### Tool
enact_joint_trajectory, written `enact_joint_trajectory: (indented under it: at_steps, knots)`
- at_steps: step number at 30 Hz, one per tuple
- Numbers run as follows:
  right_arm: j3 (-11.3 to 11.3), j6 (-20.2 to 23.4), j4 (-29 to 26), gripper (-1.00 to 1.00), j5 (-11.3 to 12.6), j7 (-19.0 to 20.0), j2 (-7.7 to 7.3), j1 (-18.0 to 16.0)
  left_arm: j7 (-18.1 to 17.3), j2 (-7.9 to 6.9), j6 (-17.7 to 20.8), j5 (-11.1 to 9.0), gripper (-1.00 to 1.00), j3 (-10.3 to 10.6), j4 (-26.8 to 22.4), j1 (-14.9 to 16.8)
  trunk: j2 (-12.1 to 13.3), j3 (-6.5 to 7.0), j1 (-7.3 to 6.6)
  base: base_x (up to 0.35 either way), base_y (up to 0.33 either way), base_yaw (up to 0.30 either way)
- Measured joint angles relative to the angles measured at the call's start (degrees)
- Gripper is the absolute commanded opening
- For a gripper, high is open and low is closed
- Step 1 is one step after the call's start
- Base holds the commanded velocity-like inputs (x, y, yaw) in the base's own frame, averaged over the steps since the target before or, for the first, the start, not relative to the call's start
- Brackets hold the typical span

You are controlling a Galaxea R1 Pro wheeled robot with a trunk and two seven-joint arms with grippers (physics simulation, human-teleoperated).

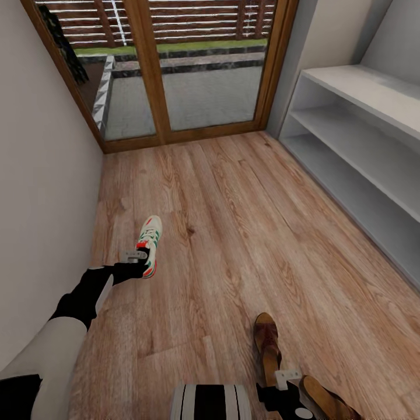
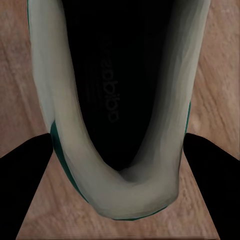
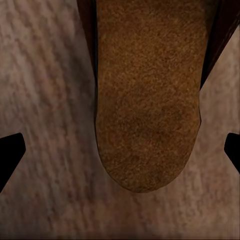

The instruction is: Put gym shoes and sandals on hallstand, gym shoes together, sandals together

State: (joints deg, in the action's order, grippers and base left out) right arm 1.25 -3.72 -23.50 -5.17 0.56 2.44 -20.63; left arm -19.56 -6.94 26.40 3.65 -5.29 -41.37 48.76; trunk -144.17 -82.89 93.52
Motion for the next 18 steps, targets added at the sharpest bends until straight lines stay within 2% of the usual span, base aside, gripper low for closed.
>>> enact_joint_trajectory:
  at_steps: [4,18]
  knots:
    - [0.0,0.0,0.0,1.0,0.0,0.0,0.0,0.0,0.0,-0.01,0.0,0.0,-1.0,0.0,0.1,0.0,-0.1,-0.89,0.1,0.0,0.0,0.0]
    - [0.0,0.0,0.0,1.0,0.0,0.0,0.0,0.0,0.0,0.22,-0.4,0.0,-1.0,0.4,-0.5,-0.2,-0.1,-0.89,0.1,0.0,0.0,0.0]
